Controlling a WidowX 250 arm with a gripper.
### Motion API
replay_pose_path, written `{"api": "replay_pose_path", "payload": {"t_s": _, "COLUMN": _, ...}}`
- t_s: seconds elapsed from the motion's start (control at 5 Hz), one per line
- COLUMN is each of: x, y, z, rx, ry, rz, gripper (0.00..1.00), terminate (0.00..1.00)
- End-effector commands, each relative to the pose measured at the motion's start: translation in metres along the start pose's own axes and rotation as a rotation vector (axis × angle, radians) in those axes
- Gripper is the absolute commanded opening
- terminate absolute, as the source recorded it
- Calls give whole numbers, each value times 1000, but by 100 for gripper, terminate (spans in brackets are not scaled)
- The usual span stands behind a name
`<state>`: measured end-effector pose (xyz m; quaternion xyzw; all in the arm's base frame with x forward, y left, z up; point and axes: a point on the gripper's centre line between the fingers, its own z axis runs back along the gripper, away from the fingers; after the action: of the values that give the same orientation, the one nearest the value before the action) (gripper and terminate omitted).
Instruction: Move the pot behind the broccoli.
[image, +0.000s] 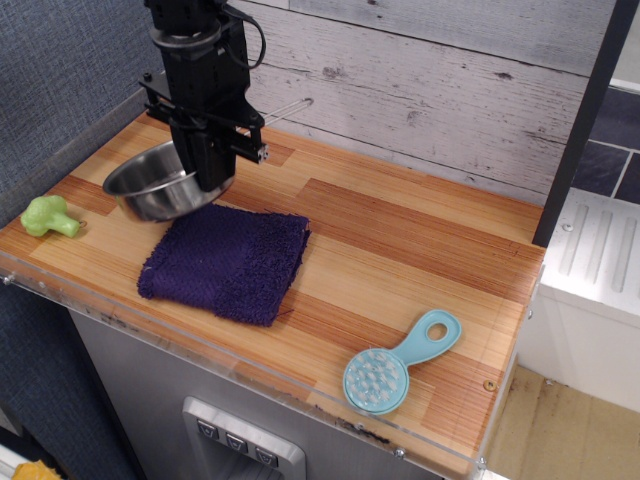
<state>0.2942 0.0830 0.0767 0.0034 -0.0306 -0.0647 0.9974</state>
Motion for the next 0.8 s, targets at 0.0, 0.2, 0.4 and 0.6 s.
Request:
{"api": "replay_pose_path", "payload": {"t_s": 0.0, "x": 26, "y": 27, "z": -20, "rx": 48, "ry": 24, "rz": 21, "gripper": 0, "terminate": 0}}
{"api": "replay_pose_path", "payload": {"t_s": 0.2, "x": 31, "y": 42, "z": -28, "rx": 70, "ry": 40, "rz": 39, "gripper": 0, "terminate": 0}}
{"api": "replay_pose_path", "payload": {"t_s": 0.4, "x": 31, "y": 58, "z": -37, "rx": 66, "ry": 56, "rz": 71, "gripper": 0, "terminate": 0}}
{"api": "replay_pose_path", "payload": {"t_s": 0.6, "x": 29, "y": 62, "z": -45, "rx": 66, "ry": 81, "rz": 78, "gripper": 0, "terminate": 0}}
